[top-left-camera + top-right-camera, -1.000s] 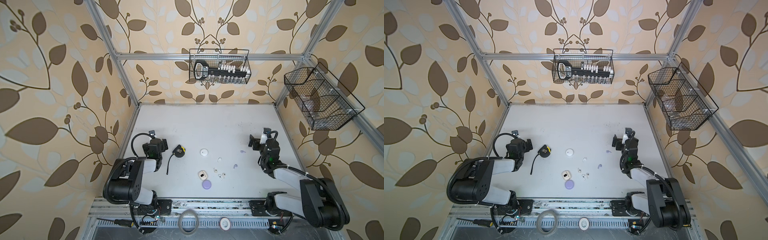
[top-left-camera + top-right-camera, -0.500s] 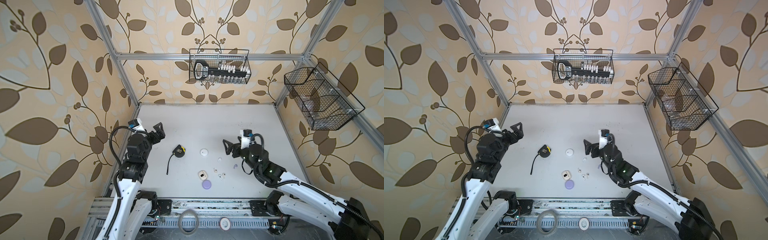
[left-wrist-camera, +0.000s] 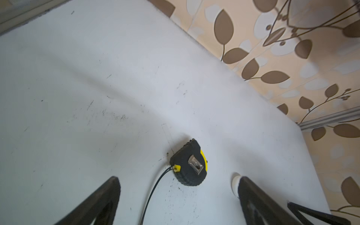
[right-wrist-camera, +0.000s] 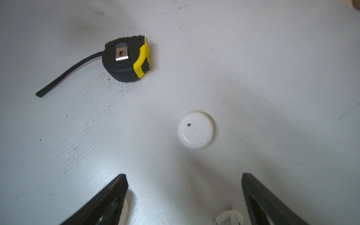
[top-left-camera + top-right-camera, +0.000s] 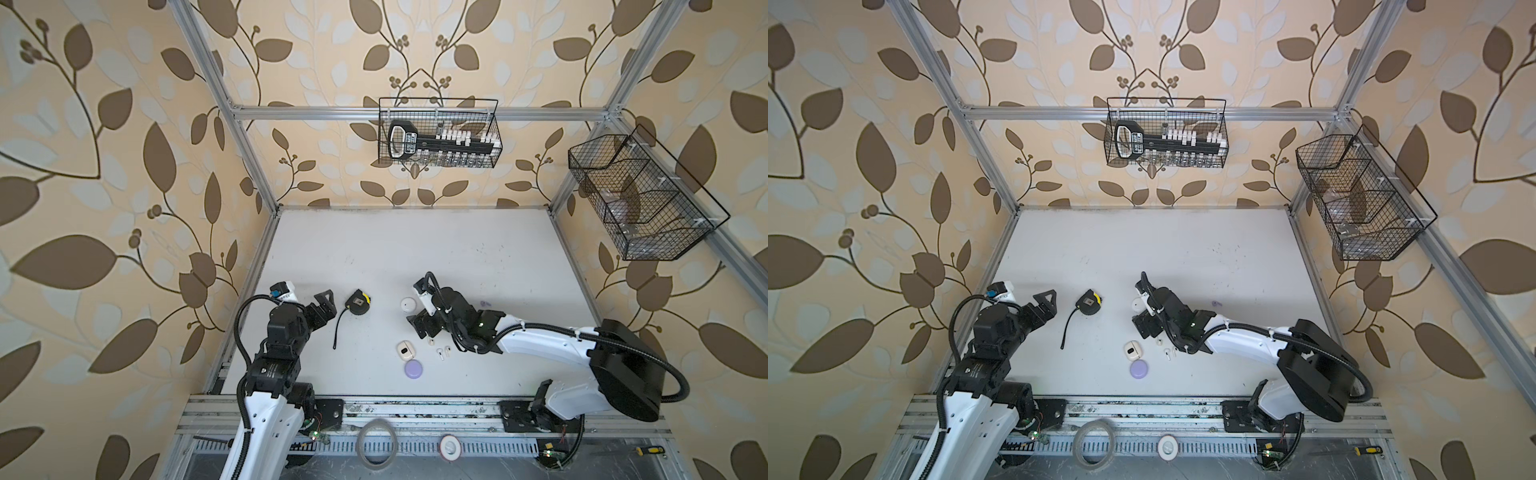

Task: Insert the wireless bluetooth earbuds into the charging case
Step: 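Move the right gripper over the white charging case while the left arm rises, then close the right gripper on the white charging case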

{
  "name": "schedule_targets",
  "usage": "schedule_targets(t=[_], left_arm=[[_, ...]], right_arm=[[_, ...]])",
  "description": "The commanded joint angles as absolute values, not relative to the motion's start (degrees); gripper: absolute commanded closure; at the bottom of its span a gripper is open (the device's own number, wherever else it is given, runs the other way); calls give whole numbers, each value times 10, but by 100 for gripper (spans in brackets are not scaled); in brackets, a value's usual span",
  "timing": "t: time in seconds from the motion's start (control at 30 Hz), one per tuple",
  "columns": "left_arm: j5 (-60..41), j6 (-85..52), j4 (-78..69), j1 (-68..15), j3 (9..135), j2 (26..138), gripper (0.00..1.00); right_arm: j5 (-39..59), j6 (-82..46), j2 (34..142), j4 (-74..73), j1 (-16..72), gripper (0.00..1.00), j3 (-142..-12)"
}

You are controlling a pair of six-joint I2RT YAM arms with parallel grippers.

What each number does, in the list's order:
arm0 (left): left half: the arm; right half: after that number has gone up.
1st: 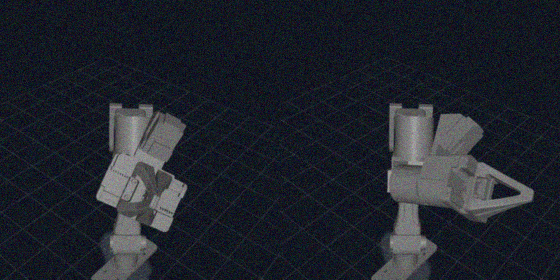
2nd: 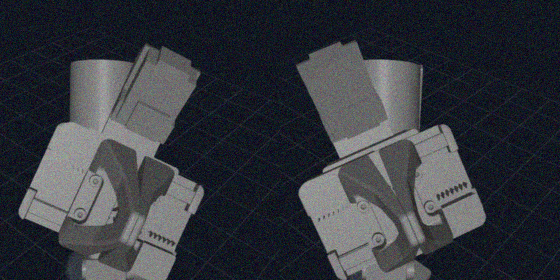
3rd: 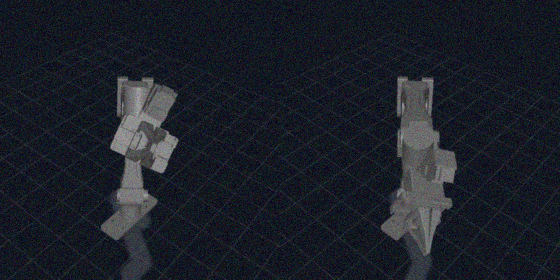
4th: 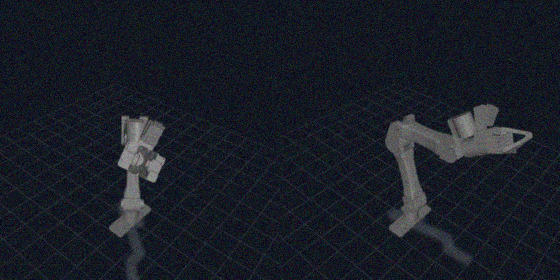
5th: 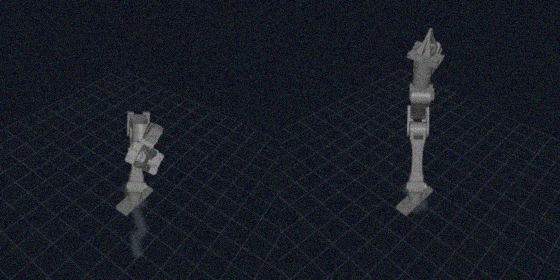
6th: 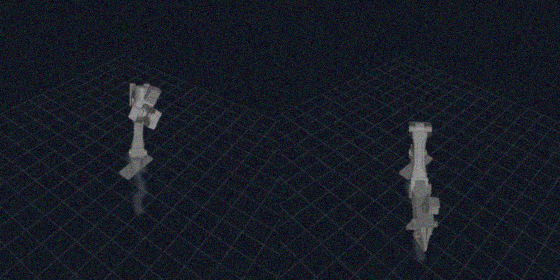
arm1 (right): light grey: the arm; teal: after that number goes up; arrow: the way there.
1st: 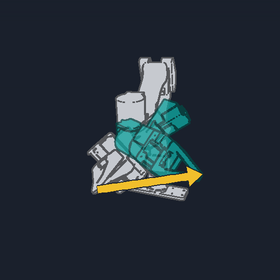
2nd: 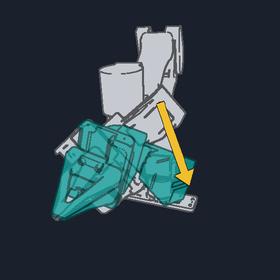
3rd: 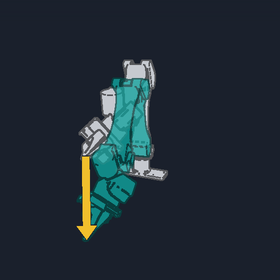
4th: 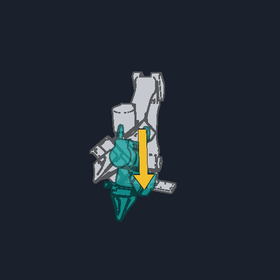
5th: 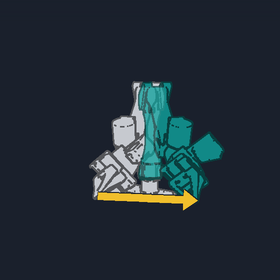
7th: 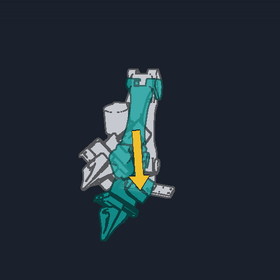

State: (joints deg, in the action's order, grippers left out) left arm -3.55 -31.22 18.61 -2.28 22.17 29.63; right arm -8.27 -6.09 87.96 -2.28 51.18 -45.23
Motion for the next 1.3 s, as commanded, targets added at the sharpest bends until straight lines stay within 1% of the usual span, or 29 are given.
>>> schedule_targets(t=[0.0, 0.13, 0.23, 0.5, 0.67, 0.87, 0.97, 1.03, 1.1, 1.27], left_arm=[[-56, -308, 165, -26, 229, 328, 6], [-56, -309, 149, -26, 220, 326, 3], [-56, -311, 153, -26, 219, 324, 4], [-51, -313, 155, -26, 214, 308, 4], [-55, -313, 155, -26, 215, 310, 4], [-52, -314, 156, -26, 214, 307, 4], [-52, -314, 156, -26, 214, 307, 4], [-51, -314, 156, -26, 214, 307, 4], [-50, -314, 157, -26, 214, 307, 4], [-49, -315, 157, -27, 214, 307, 4]], right_arm=[[-39, -8, 931, 3, 506, 9, -498], [-10, 9, 1006, 41, 480, 16, -561], [-12, 22, 1036, 60, 467, 16, -587], [25, 43, 1065, 56, 461, 17, -593], [34, 40, 1075, 48, 450, 21, -593], [26, 28, 1064, 37, 465, 28, -577], [17, 27, 1061, 34, 476, 38, -577], [7, 23, 1062, 35, 478, 42, -580], [-2, 18, 1063, 35, 476, 42, -582], [-4, 8, 1061, 35, 465, 29, -581]])
